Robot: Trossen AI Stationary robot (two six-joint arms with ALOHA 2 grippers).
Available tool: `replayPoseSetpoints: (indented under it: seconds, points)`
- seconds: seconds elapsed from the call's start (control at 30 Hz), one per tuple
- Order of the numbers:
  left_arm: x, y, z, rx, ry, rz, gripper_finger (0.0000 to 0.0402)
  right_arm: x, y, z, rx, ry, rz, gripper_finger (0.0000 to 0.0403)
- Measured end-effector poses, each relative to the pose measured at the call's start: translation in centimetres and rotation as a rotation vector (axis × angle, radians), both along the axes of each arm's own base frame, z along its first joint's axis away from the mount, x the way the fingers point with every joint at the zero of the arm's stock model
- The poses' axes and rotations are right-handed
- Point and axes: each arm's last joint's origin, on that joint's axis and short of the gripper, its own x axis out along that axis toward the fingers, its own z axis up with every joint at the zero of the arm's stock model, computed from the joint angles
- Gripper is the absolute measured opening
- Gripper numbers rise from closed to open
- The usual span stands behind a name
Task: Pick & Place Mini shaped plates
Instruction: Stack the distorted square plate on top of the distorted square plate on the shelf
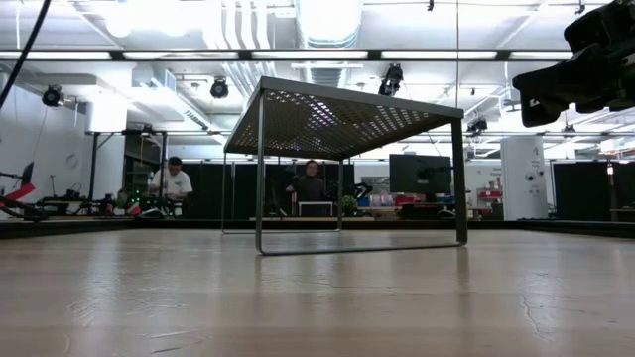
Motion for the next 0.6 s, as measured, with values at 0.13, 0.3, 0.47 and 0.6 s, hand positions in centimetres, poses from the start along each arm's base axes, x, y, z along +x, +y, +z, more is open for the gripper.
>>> replayPoseSetpoints:
  seconds: [0.13,0.3,0.47,0.6]
  points:
    - [-0.01,0.0,-0.03,-0.008,0.011,0.0,0.0,0.0,0.0,0.0,0.0,0.0,0.0,0.0009]
    - [-0.07,-0.03,-0.31,-0.009,0.029,0.001,0.0,0.0,0.0,0.0,0.0,0.0,0.0,0.0009]
    - [-0.19,-0.2,-0.51,-0.004,0.049,-0.005,0.0,0.0,0.0,0.0,0.0,0.0,0.0,0.0009]
    - [-0.34,-0.6,-0.55,-0.002,0.054,-0.016,0.0,0.0,0.0,0.0,0.0,0.0,0.0,0.0009]
